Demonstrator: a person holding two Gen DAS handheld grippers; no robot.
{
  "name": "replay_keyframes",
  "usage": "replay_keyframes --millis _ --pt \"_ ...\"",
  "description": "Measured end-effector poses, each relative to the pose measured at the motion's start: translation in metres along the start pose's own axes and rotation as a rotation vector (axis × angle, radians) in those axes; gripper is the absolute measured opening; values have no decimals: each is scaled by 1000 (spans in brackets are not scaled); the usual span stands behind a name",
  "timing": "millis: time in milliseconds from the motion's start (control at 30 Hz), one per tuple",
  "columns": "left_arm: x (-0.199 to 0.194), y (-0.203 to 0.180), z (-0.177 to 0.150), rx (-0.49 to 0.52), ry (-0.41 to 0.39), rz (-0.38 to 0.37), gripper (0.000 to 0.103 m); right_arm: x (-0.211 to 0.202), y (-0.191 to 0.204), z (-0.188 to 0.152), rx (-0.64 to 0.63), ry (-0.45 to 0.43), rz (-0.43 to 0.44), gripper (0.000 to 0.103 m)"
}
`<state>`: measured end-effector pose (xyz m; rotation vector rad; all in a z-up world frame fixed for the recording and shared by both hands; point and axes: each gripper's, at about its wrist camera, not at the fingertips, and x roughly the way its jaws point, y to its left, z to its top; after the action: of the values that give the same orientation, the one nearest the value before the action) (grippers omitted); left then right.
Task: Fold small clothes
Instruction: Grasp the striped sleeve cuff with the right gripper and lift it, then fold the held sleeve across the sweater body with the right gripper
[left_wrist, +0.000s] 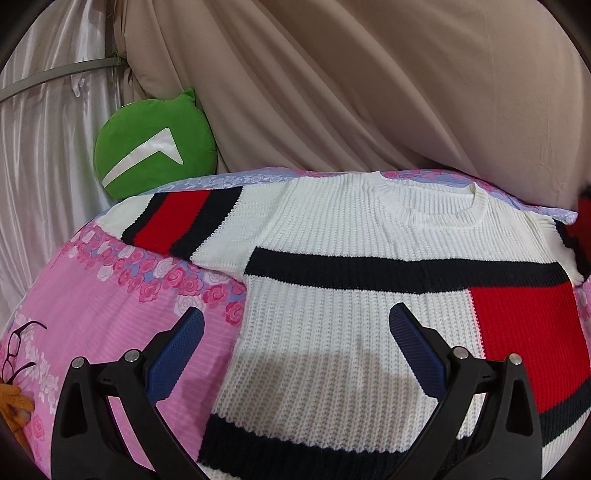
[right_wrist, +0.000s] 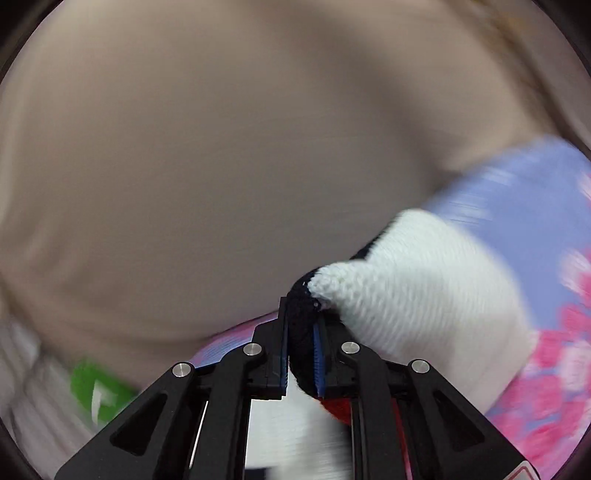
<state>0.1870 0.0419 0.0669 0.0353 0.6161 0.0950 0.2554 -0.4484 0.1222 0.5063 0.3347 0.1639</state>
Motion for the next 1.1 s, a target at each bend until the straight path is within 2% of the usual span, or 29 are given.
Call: replay_keyframes --millis 67,167,233,300,333,367,433,500,600,733,867,900,967,1033,1067,1100 --pt "2 -3 4 -3 8 -9 98 28 79 -28 -184 128 127 12" --pt "11 -6 8 -31 54 -68 98 70 167 -105 -376 359 252 18" --pt "22 -7 9 -43 99 -95 98 80 191 -145 -474 439 245 26" --pt "32 -4 10 -51 140 -124 98 76 195 -162 -546 441 208 31" --pt "36 -2 10 -57 154 -132 98 68 189 -162 -543 431 204 36" --pt "40 -1 11 -63 161 -143 98 62 176 -158 -519 422 199 46" --pt "46 0 14 -77 172 -173 98 39 144 -139 -423 372 155 60" --pt "50 -2 18 -86 181 -201 98 22 111 -126 -331 333 103 64" --pt "49 -11 22 -88 171 -226 98 19 77 -106 -183 338 67 64" --pt "39 -14 24 -104 151 -247 98 65 86 -97 -68 439 195 65" --pt "24 3 23 -91 132 -204 98 132 116 -116 18 589 168 66" --pt "21 9 23 -90 129 -185 98 145 131 -123 31 619 187 66" --pt "16 26 24 -106 124 -146 98 155 167 -134 27 655 357 64" --pt "12 40 25 -132 120 -132 98 137 218 -134 -16 675 710 57" --pt "11 45 25 -137 117 -126 98 123 231 -129 -64 638 775 54" --pt "11 49 25 -137 117 -113 98 99 242 -120 -161 547 790 53"
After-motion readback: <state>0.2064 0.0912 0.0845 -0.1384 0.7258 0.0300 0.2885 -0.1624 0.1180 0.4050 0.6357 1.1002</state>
